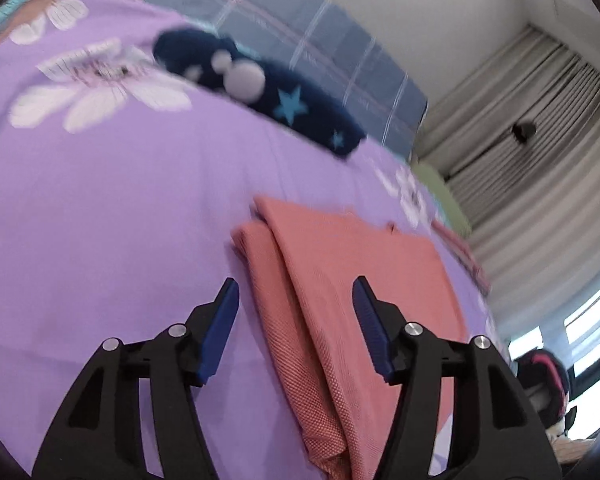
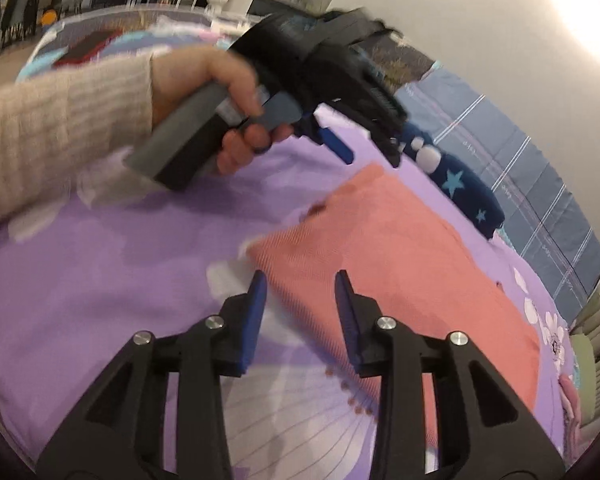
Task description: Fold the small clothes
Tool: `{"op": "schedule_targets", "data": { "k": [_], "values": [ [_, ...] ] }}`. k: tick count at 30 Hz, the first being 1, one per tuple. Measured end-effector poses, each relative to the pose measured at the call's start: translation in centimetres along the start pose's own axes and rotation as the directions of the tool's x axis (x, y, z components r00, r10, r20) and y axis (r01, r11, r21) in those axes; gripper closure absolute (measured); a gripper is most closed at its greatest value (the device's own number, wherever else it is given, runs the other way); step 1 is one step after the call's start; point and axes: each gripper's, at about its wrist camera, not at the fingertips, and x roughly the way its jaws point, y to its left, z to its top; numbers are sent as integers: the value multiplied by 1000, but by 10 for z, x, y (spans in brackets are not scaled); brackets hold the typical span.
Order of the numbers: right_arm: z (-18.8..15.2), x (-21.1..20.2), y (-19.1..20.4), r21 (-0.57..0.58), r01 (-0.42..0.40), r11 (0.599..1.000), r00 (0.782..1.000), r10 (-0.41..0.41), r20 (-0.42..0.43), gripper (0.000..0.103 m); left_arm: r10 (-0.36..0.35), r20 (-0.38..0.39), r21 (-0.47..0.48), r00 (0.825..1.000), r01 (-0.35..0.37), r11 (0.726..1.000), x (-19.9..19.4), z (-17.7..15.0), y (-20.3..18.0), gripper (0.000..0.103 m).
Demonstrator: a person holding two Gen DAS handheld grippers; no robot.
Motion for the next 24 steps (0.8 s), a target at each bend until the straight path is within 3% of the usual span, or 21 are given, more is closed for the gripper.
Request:
{"op": "schedule_targets", "data": {
  "k": [3, 9, 10, 11, 12, 19, 24],
  "values": [
    [-3, 13, 11, -41, 29, 999, 998, -31, -48, 65, 15, -11, 19, 1000, -15, 1000, 19, -1, -3, 44],
    [14, 38, 24, -109, 149, 983, 988, -153, -34, 65, 11, -27, 38, 1000, -10, 999, 36, 12, -4, 45],
    [17, 43, 26, -117, 171, 978, 984, -175, -26, 67, 21, -24, 42, 999, -20, 999, 37, 14, -5, 49],
    [20, 47, 26, -118, 176, 977, 983, -181, -29, 75, 42, -29, 41, 999, -41, 998, 39, 15, -5, 73],
    [21, 49, 24, -110, 165, 980, 985, -170, -38, 98, 44, -41, 33, 998, -42, 999, 42, 15, -4, 87],
    [24, 9, -28, 147, 120, 982, 991, -128, 44, 98, 52, 7, 65, 999, -52, 997, 31, 26, -35, 91],
    [20, -10, -49, 217, 138, 966, 986, -155, 65, 98, 89, 8, 121, 996, -89, 989, 30, 34, -63, 91]
  ]
}}
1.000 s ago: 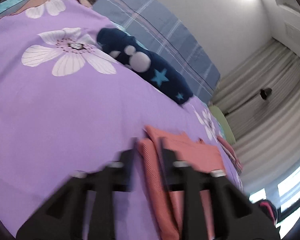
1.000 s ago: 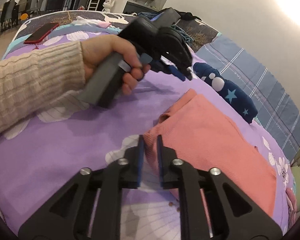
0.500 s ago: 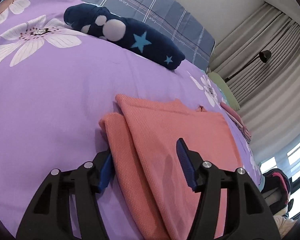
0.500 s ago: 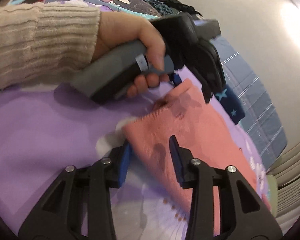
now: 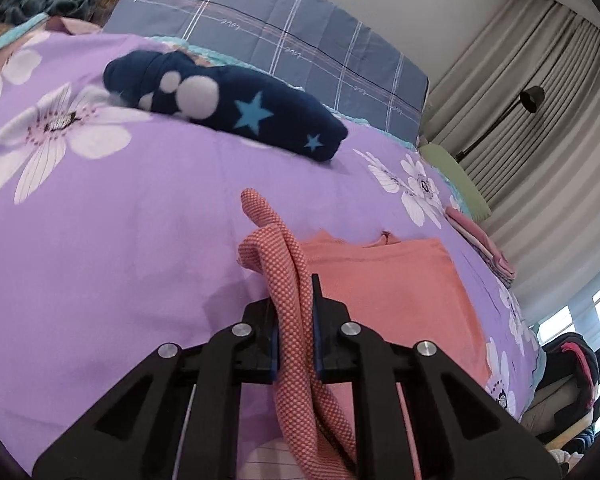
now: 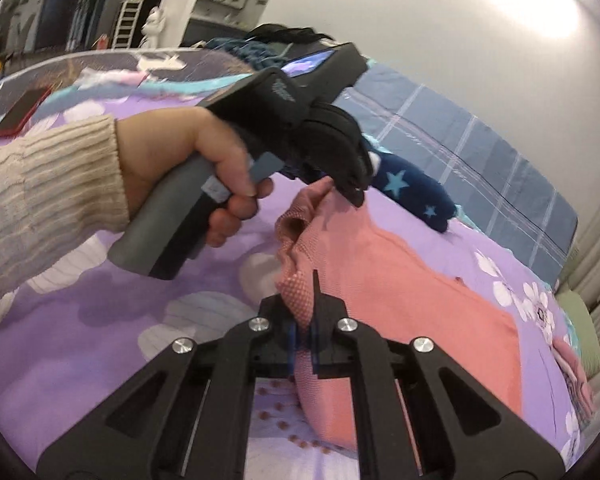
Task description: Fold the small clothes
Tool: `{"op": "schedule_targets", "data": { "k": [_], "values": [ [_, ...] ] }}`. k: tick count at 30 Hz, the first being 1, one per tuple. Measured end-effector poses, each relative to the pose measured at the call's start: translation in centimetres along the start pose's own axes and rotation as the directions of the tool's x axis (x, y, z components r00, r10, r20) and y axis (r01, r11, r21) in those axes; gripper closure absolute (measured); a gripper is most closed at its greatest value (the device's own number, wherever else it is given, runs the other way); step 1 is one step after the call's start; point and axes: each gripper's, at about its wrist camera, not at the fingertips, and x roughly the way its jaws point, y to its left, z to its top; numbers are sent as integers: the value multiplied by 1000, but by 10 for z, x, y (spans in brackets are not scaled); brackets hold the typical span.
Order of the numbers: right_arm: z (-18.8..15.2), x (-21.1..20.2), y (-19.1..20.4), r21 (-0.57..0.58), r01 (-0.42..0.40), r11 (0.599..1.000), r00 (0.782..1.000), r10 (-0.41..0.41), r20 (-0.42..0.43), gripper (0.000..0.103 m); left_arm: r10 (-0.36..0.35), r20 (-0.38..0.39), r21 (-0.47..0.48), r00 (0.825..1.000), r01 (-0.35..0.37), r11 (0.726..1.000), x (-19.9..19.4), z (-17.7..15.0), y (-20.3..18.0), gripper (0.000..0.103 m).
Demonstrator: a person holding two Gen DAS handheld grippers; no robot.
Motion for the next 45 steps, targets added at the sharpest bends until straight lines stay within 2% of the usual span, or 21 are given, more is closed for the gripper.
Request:
{"op": "schedule_targets", "data": {
  "k": [14, 21, 30, 39, 45],
  "values": [
    [-15, -24, -68, 222, -31, 975, 999, 21, 47, 98, 44, 1, 39, 999, -44, 998, 3, 16, -51, 92],
    [-40, -34, -125, 426, -129, 896, 991, 103, 84, 98, 61, -2, 90, 998, -60, 994, 21, 23, -98, 93],
    [-72, -51, -166, 520, -111, 847, 992, 67, 103, 98, 81, -47, 154, 996, -73, 985, 68, 25, -163, 94],
    [-130, -64, -216, 653, -51, 756, 998, 12, 65, 98, 127, -123, 260, 984, -92, 961, 133, 12, -230, 94],
    [-164, -62, -241, 722, -39, 691, 999, 22, 32, 98, 198, -170, 320, 965, -135, 938, 176, -2, -263, 94]
  ]
}}
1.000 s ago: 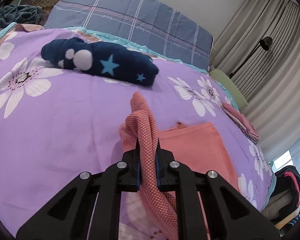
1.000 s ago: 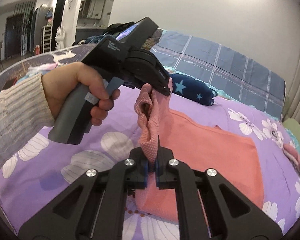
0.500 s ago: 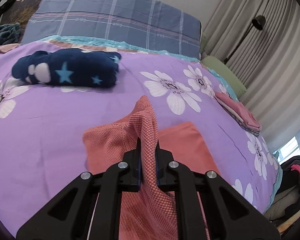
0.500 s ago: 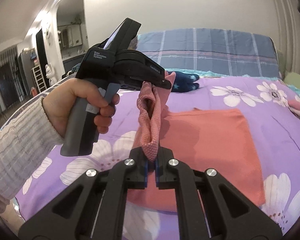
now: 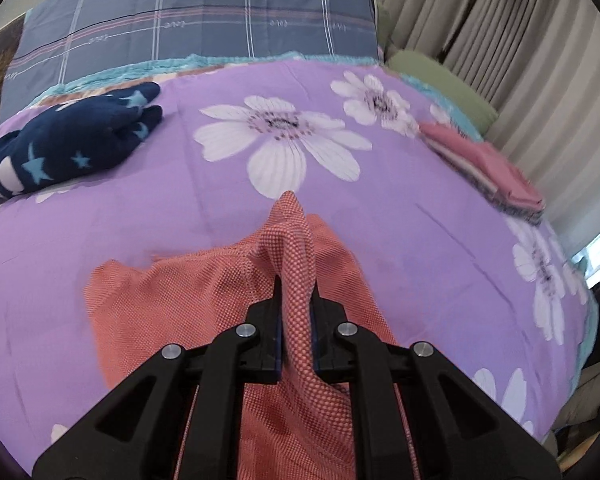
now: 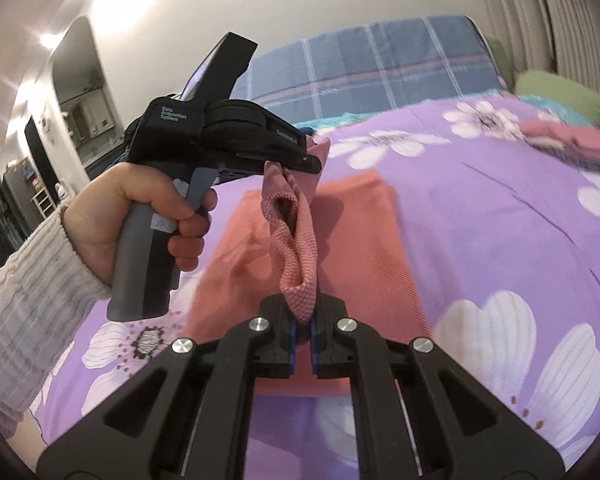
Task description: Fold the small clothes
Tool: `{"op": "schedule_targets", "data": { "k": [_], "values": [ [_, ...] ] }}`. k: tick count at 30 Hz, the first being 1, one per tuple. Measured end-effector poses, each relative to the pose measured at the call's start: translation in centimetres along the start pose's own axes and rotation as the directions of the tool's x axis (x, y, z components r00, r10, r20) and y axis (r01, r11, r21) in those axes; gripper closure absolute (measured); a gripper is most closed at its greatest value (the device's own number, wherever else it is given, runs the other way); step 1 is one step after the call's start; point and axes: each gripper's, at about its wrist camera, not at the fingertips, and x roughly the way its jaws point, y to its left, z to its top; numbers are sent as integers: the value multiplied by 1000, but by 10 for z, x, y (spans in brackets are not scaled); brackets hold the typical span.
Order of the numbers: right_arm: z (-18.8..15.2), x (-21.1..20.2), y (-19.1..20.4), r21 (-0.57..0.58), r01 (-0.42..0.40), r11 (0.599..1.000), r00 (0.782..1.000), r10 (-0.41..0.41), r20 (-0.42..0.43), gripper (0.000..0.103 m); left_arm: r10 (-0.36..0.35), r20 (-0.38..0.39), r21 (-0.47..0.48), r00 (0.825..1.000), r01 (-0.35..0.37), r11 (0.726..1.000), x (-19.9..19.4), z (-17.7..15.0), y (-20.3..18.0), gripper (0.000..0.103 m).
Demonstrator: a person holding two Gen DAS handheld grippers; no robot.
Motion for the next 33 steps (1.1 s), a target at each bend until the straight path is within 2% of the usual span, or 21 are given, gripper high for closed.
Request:
{"op": "schedule_targets", "data": {
  "k": [4, 9, 13, 16, 18, 20, 24, 27, 29, 33],
  "values": [
    [-4, 3, -18, 53, -17, 998, 1000, 19, -25, 98, 30, -26, 14, 999, -30, 999, 16, 2, -11, 94],
    [-3, 2, -28, 89, -38, 995, 999, 39, -12, 99, 69, -11, 50, 998, -69, 996, 18, 2, -22, 95],
    [2, 1, -33, 110, -45, 993, 999, 46, 0, 99, 65, -24, 40, 998, -64, 997, 24, 6, -26, 95],
    [-3, 2, -35, 131, -39, 991, 999, 42, -22, 99, 68, -58, 48, 996, -65, 997, 39, 5, -31, 86],
    [-7, 5, -42, 168, -44, 985, 997, 53, -53, 98, 57, -41, 54, 998, -55, 997, 37, 3, -34, 70],
    [-12, 10, -55, 236, -81, 968, 991, 105, -88, 98, 34, 3, 85, 999, -34, 996, 21, 0, -41, 61],
    [-20, 17, -71, 336, -145, 931, 974, 195, -119, 97, 51, 122, 190, 991, -74, 979, -25, -14, -54, 42],
    [-20, 16, -70, 342, -156, 927, 971, 207, -118, 97, 30, 173, 248, 984, -73, 966, -61, -42, -52, 35],
    [-20, 14, -68, 334, -154, 930, 972, 203, -119, 96, 39, 165, 270, 985, -83, 959, -75, -68, -45, 31],
    [-20, 13, -71, 354, -156, 922, 969, 213, -125, 92, 80, 123, 296, 989, -113, 948, -93, -127, -28, 31]
  ]
}}
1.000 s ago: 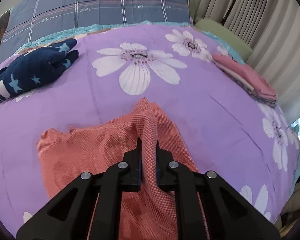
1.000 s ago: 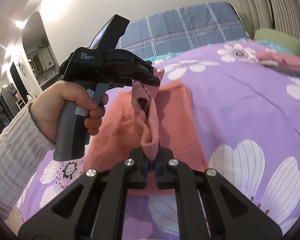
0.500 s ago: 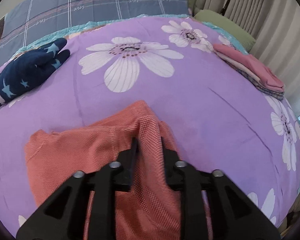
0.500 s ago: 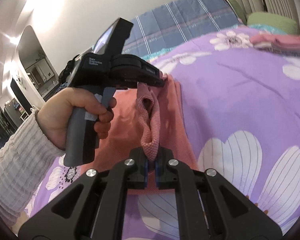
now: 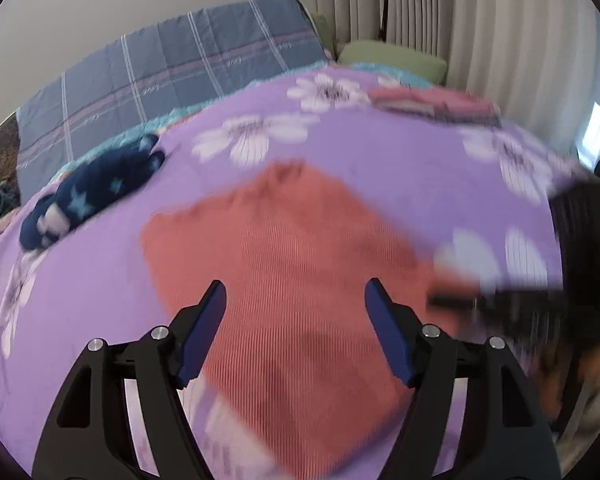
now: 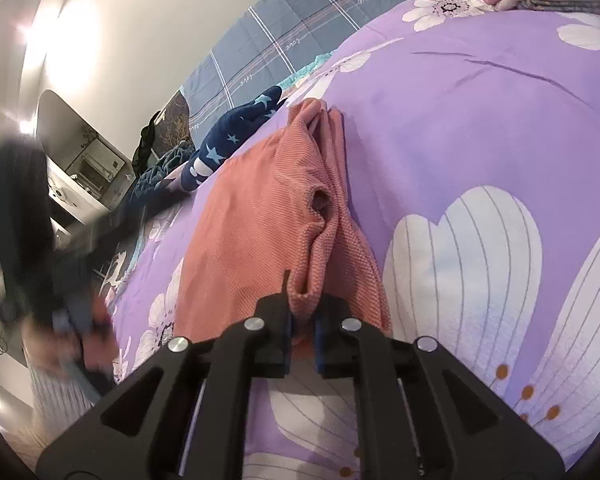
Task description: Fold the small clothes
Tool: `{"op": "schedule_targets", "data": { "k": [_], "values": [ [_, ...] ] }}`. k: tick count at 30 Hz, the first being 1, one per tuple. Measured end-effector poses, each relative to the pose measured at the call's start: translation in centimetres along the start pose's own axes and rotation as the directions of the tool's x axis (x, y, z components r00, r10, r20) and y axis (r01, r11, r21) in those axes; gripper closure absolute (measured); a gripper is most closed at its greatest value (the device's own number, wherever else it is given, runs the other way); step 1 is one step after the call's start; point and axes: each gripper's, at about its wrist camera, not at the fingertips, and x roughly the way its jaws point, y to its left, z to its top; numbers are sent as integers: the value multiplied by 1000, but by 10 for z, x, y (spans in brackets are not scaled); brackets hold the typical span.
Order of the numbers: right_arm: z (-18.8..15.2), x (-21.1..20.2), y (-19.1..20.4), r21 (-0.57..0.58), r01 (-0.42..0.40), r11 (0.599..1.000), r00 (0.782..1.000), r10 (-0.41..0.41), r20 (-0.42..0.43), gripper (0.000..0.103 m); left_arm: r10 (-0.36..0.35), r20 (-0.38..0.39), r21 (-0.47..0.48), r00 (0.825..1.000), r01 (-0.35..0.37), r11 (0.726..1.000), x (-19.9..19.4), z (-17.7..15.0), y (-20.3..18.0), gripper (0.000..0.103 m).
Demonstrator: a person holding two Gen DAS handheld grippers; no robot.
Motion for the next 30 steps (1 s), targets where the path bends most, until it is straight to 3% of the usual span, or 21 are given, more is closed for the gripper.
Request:
{"op": "schedule_targets", "data": {
  "k": [2, 5, 8, 11, 15, 18, 24, 30],
  "values": [
    [4, -3, -5, 16, -1, 1000, 1000, 1, 3, 88, 7, -27, 8, 1000, -7, 1000, -8, -25, -2, 31],
    [8, -6, -9, 33, -7, 999, 1000, 7, 9, 75, 10, -58, 29, 998, -8, 1000, -15, -53, -8, 29],
    [12, 0, -7, 25, -5, 1000, 1000, 5, -20, 75, 35, -85, 53, 996, -30, 998, -9, -69, -16, 29],
    [12, 3, -1, -2, 48, 999, 998, -48, -31, 96, 71, -100, 40, 992, -68, 997, 1, -73, -16, 29],
    [20, -16, 5, -4, 10, 1000, 1000, -10, 29, 97, 126, -88, 28, 988, -124, 992, 4, -74, -9, 29],
    [26, -26, 9, -23, 25, 999, 998, -23, 59, 97, 151, -87, 10, 985, -151, 989, 1, -76, -1, 29],
    [21, -7, -8, -17, 91, 996, 996, -92, -8, 97, 180, -97, -27, 979, -183, 983, -7, -88, 10, 29],
    [19, -9, -11, -9, 72, 997, 997, -72, -5, 97, 182, -107, -64, 977, -190, 980, -12, -94, 17, 28]
  ]
}}
